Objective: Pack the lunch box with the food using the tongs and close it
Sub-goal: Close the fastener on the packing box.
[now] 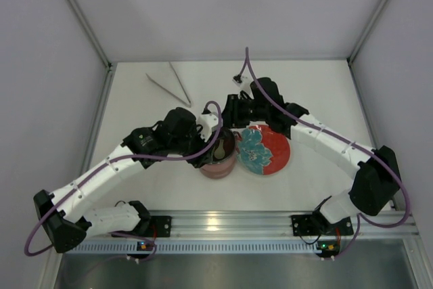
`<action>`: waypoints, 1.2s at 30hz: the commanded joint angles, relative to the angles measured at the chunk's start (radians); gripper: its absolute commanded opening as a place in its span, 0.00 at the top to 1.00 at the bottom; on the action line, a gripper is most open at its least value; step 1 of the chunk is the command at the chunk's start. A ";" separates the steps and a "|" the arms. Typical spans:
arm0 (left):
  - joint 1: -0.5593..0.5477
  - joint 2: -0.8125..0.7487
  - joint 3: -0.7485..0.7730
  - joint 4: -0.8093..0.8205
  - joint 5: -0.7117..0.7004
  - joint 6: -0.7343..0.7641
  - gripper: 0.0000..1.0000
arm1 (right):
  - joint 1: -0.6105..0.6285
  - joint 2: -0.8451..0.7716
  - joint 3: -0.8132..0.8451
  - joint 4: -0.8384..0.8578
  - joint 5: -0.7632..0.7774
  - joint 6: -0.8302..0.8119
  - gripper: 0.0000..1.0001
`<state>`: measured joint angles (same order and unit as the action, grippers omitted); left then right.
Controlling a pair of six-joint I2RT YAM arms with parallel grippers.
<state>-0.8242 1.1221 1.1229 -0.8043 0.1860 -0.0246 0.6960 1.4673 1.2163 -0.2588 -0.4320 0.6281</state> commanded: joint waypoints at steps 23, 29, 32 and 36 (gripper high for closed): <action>-0.004 0.022 0.011 0.050 -0.077 0.017 0.50 | 0.025 -0.059 -0.069 0.059 0.019 -0.002 0.72; -0.003 0.028 0.014 0.053 -0.092 0.017 0.50 | 0.025 -0.074 -0.070 0.052 0.026 -0.005 0.72; -0.003 0.033 0.014 0.050 -0.103 0.017 0.50 | 0.025 -0.079 -0.075 0.050 0.026 -0.005 0.72; -0.004 0.035 0.012 0.047 -0.108 0.017 0.50 | 0.023 -0.084 -0.080 0.049 0.026 -0.005 0.72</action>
<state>-0.8303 1.1374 1.1244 -0.7773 0.1196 -0.0235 0.7048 1.4223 1.1435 -0.2363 -0.4030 0.6304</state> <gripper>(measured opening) 0.496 0.282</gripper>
